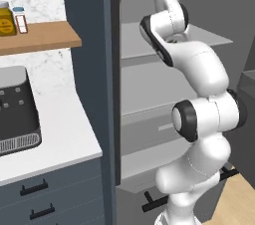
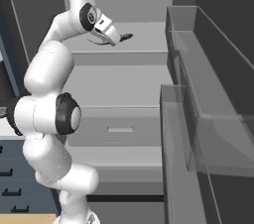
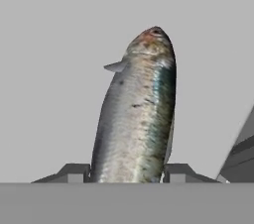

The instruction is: Place one broccoli and one fish in each tupperware on the nearby counter, to pack two identical lunches.

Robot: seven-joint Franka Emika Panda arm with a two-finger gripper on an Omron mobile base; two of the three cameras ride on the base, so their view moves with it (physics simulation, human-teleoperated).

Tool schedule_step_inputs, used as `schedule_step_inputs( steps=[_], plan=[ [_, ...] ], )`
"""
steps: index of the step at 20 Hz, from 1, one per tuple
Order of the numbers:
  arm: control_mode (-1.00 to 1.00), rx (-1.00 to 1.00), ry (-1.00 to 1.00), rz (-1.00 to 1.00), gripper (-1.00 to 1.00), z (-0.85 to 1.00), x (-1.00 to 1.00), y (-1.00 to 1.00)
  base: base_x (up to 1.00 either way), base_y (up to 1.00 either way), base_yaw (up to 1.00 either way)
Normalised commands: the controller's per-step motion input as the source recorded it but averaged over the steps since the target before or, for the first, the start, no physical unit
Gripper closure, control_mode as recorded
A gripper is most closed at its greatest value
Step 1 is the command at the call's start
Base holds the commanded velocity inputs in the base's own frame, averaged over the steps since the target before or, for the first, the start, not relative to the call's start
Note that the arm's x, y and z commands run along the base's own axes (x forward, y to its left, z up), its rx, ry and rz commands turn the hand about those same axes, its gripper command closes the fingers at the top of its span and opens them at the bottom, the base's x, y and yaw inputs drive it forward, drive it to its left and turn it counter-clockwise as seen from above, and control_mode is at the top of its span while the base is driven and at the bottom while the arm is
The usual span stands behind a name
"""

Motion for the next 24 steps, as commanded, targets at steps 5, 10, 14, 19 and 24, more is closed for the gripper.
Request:
schedule_step_inputs(
  steps=[5,10,14,19,24],
  plan=[
    [-1.00,0.00,-0.04,0.09,1.00,-0.04,-1.00,-0.30,0.00,0.00,0.00],
    [-1.00,0.00,0.07,0.34,1.00,-0.12,-1.00,-0.06,0.00,0.00,0.00],
    [-1.00,0.00,0.22,0.49,1.00,-0.41,-1.00,0.00,0.00,0.00,0.00],
    [-1.00,0.00,0.28,0.44,1.00,-0.79,-1.00,0.00,0.00,0.00,0.00],
    [-1.00,0.00,0.27,0.33,1.00,-1.00,-0.98,0.06,0.00,0.00,0.00]
  ],
)
